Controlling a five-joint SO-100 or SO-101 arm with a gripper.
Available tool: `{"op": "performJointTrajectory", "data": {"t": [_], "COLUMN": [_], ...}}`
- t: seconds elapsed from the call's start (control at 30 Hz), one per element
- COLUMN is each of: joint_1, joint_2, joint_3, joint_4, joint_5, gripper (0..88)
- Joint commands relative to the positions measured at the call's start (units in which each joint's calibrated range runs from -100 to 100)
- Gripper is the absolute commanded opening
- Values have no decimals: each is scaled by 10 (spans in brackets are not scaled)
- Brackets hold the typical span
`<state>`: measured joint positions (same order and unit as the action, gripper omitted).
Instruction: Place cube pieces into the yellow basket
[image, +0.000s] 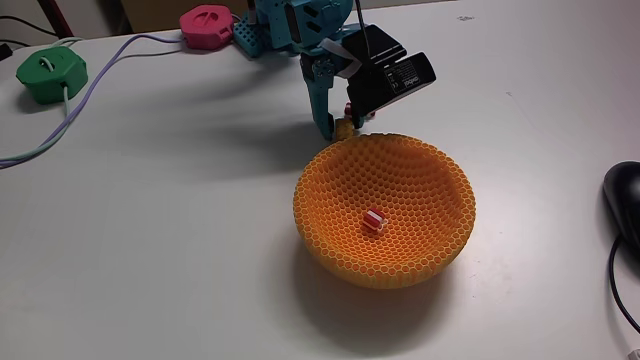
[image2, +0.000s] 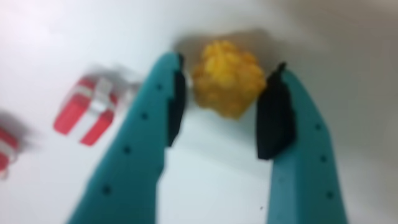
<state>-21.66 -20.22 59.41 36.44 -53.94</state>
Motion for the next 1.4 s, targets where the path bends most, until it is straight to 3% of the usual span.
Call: {"op": "performJointTrajectory", "data": {"t": [0.0, 0.07, 0.27, 0.4, 0.5, 0.6, 0.77, 0.93, 1.07, 1.17, 1.37], "joint_1": [-1, 6, 35, 81, 108, 114, 109, 95, 71, 68, 68], "joint_2": [-3, -4, -18, -17, 9, 52, 124, 199, 218, 221, 192], "joint_3": [1, 1, -80, -294, -444, -521, -482, -477, -490, -507, -512], "joint_4": [-10, -24, 6, 136, 174, 138, -28, -87, -111, -58, -16], "joint_5": [0, 9, 48, 94, 117, 123, 113, 93, 111, 108, 119], "gripper": [117, 0, 0, 0, 0, 0, 0, 0, 254, 298, 306]}}
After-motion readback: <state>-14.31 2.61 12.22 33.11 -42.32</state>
